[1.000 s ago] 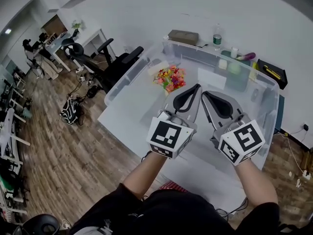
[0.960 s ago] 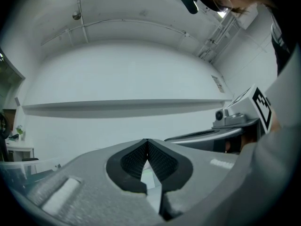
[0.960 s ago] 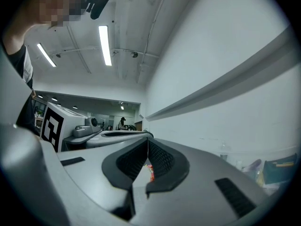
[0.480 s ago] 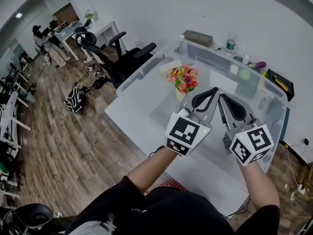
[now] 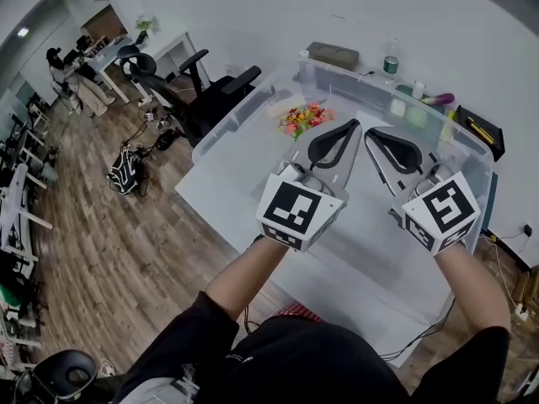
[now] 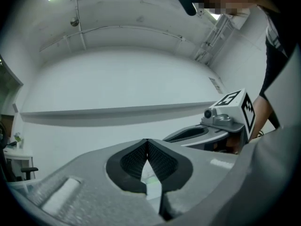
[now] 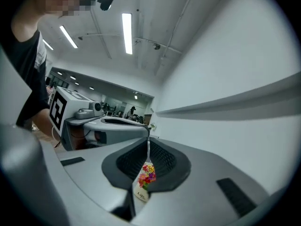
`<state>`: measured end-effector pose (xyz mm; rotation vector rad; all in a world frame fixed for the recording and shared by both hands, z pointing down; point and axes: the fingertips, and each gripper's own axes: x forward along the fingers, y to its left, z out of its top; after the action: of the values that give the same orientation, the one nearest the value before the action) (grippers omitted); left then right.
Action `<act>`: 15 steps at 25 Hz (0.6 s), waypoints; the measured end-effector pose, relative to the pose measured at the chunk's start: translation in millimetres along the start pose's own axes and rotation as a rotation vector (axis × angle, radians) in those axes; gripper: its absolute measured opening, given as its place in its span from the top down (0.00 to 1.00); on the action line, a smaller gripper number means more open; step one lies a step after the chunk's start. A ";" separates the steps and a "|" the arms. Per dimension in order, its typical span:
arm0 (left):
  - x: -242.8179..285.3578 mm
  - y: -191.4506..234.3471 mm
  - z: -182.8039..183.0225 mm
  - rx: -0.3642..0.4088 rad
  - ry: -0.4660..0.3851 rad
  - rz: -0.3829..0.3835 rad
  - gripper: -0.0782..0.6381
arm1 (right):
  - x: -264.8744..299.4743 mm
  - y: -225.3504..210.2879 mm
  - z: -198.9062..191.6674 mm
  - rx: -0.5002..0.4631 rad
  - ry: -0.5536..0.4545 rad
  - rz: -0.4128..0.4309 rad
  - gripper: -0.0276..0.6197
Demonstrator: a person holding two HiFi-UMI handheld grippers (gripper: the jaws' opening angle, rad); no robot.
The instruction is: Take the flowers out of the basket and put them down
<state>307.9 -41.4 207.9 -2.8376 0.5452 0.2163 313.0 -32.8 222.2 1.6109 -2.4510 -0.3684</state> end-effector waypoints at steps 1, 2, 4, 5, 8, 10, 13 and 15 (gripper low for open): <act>1.6 2.9 0.7 0.004 0.004 -0.001 0.90 | 3.4 -0.6 3.1 -0.036 0.005 0.023 0.94; 3.4 5.3 0.9 0.012 0.009 -0.003 0.90 | 7.0 -1.9 6.3 -0.074 0.011 0.045 0.94; 6.3 10.1 -0.1 0.030 0.020 -0.007 0.90 | 14.0 -5.8 11.7 -0.143 0.025 0.077 0.94; 6.9 12.4 -0.9 0.037 0.026 -0.010 0.90 | 17.1 -7.5 13.7 -0.166 0.032 0.092 0.94; 8.1 20.1 -3.8 0.057 0.048 -0.026 0.90 | 26.3 -11.5 17.4 -0.175 0.015 0.140 0.94; 9.2 27.1 -5.9 0.075 0.067 -0.033 0.90 | 32.6 -14.1 16.9 -0.164 0.001 0.163 0.94; 8.0 39.3 -11.0 0.101 0.092 -0.035 0.90 | 41.0 -20.8 8.1 -0.124 -0.010 0.171 0.94; 6.4 47.5 -17.6 0.098 0.109 -0.036 0.90 | 46.0 -28.0 -6.2 -0.087 0.009 0.158 0.94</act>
<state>297.5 -91.0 213.6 -2.7729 0.5108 0.0278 321.1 -86.4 220.4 1.3709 -2.4976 -0.4347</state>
